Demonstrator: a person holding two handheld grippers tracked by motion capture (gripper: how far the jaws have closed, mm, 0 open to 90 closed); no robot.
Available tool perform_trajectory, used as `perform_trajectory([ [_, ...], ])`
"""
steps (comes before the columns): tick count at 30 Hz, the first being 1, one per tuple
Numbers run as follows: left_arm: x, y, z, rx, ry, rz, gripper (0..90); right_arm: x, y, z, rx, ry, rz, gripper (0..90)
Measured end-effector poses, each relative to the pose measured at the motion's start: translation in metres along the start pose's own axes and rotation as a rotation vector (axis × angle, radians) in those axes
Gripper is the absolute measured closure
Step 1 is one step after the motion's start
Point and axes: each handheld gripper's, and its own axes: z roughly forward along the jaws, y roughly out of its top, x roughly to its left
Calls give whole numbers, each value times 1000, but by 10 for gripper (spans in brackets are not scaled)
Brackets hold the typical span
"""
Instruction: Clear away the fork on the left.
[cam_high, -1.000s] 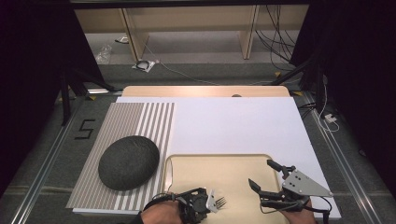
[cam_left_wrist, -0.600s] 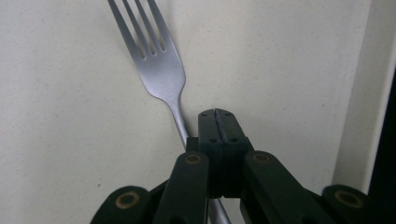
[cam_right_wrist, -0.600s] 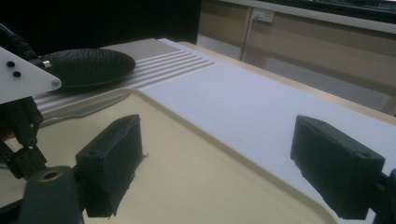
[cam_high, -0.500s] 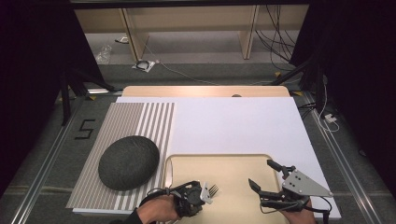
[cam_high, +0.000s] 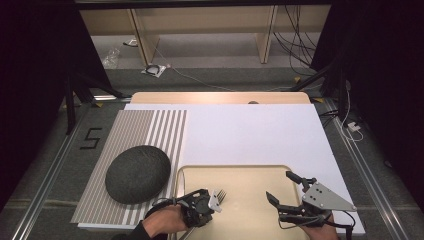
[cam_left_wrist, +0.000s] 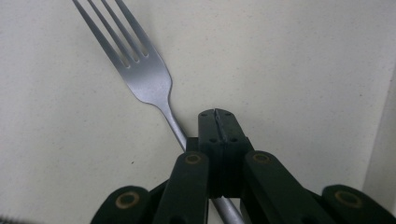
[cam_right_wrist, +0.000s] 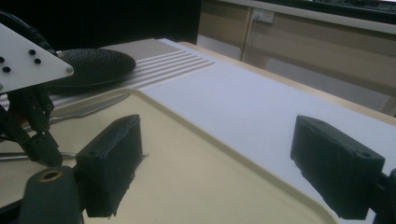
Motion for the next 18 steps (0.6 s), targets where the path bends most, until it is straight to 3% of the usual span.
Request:
perform_trajectory([
  [18, 14, -14, -5, 0, 37, -54, 893, 0, 0, 0, 1, -2, -1, 175],
])
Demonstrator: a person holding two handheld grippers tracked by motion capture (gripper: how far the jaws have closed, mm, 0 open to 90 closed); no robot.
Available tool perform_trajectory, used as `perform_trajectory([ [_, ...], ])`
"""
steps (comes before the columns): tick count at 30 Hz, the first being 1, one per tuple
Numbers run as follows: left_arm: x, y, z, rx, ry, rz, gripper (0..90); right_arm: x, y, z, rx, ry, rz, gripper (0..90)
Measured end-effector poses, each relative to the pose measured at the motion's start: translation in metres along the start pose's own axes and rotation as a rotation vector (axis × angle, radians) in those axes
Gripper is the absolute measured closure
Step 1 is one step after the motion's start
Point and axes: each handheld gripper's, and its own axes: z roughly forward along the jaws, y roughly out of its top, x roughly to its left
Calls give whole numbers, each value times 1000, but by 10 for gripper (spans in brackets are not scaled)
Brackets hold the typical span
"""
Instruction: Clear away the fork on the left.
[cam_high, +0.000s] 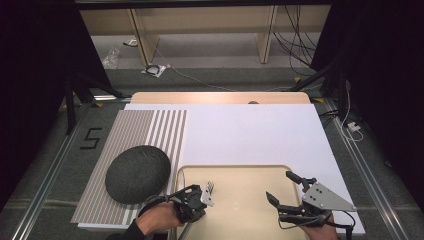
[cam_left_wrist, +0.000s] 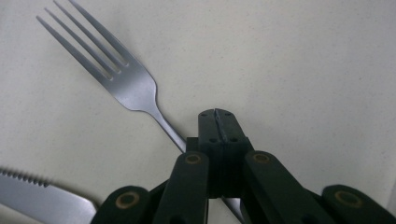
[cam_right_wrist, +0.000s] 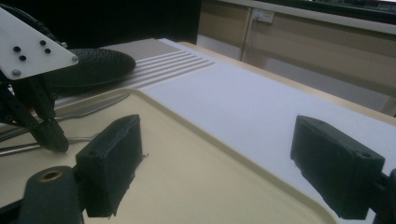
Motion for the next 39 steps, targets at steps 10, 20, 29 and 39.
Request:
perform_trajectory([
  [10, 10, -10, -5, 6, 17, -34, 893, 0, 0, 0, 0, 0, 1, 175],
  [20, 16, -21, -8, 5, 25, -71, 893, 0, 0, 0, 3, 1, 1, 175],
  [29, 19, -25, -10, -2, 29, -82, 892, 0, 0, 0, 4, 1, 1, 175],
  [39, 19, -23, -22, -109, 73, -96, 722, 0, 0, 0, 4, 1, 0, 175],
])
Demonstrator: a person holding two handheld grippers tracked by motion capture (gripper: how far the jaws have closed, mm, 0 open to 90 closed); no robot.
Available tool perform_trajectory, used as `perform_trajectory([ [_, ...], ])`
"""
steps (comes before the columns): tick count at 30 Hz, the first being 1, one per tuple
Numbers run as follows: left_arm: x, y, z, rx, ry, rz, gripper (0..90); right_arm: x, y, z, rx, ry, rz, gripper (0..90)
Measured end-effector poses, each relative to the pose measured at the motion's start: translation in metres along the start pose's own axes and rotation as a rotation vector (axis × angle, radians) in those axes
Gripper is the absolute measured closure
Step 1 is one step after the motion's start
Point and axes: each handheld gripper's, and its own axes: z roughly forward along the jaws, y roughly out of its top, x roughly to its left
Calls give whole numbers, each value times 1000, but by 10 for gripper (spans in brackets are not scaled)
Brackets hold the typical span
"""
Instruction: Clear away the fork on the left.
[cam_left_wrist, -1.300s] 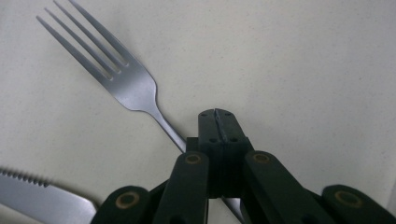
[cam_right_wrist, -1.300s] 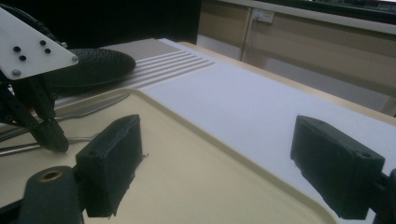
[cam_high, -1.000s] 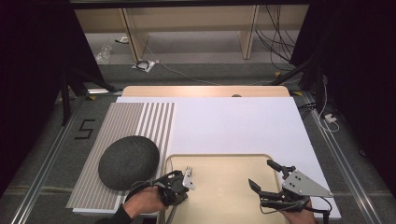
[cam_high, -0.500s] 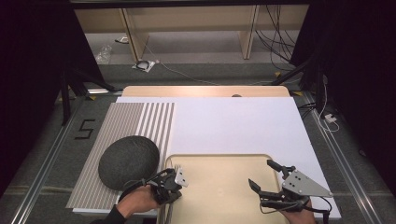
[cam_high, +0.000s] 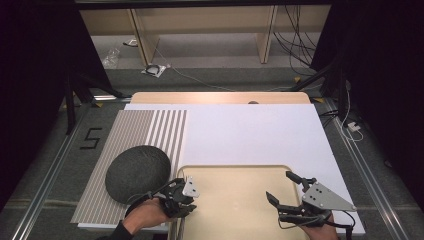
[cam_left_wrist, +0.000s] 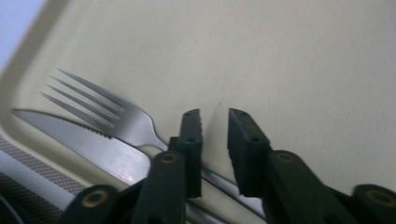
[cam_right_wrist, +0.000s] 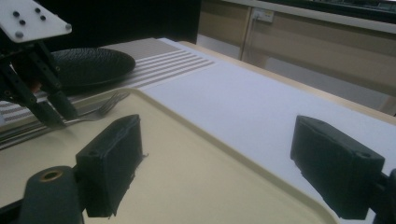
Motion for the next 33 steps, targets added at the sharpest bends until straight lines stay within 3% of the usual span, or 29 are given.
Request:
perform_trajectory([
  [4, 2, 1, -5, -37, 18, -25, 604, 0, 0, 0, -4, 0, 0, 175],
  [11, 4, 1, -7, -46, 79, -54, 445, 0, 0, 0, -4, -1, 1, 175],
  [18, 9, 0, -14, -107, 151, -97, 361, 0, 0, 0, -4, 0, 2, 175],
  [27, 18, -5, -26, -169, 213, -167, 296, 0, 0, 0, -5, -2, 3, 175],
  [30, 21, -8, -32, -207, 194, -218, 271, 0, 0, 0, -5, -2, 3, 175],
  [33, 22, -10, -38, -238, 207, -243, 260, 0, 0, 0, -4, -2, 3, 175],
])
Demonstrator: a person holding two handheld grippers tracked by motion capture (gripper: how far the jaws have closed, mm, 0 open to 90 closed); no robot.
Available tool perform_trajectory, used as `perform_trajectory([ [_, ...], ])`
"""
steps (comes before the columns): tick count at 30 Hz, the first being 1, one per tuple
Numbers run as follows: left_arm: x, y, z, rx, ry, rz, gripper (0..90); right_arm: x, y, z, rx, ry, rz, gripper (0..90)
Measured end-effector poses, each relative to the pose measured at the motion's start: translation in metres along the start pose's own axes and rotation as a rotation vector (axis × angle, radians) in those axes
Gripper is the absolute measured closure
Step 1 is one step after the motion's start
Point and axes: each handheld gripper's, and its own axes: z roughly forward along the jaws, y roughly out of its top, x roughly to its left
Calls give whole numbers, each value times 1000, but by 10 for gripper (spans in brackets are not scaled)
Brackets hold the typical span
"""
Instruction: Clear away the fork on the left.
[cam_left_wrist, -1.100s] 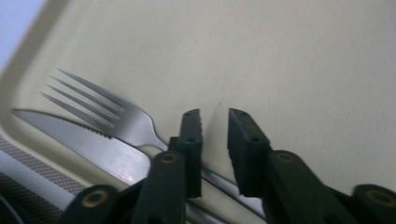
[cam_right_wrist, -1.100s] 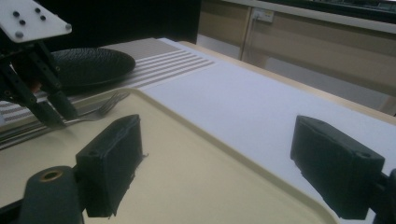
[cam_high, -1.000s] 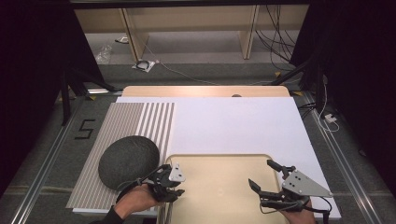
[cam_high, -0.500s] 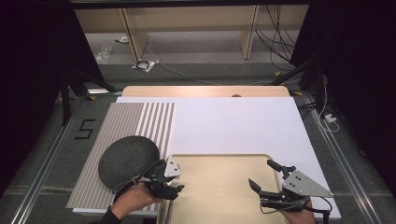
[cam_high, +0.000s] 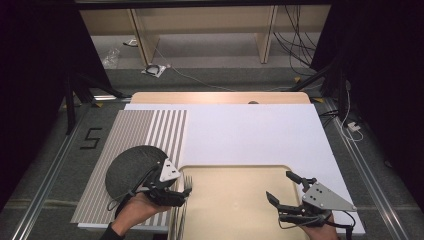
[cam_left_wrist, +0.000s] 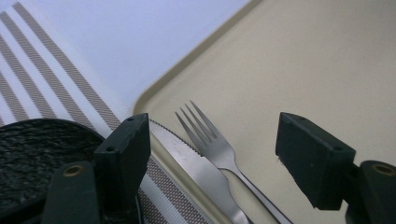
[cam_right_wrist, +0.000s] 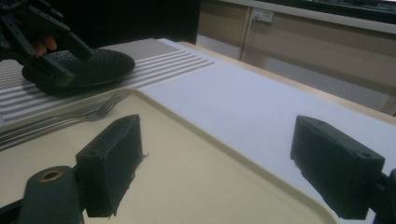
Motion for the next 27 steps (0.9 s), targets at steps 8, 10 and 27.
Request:
perform_trajectory([
  [8, 9, -7, -9, -64, 35, -93, 240, 0, 0, 0, -2, 0, 1, 175],
  [10, 12, -9, -12, -80, 48, -115, 232, -1, 0, 0, -2, -1, 0, 175],
  [27, 32, -33, -28, -175, 135, -286, 199, -2, 0, 0, -12, 2, 11, 175],
])
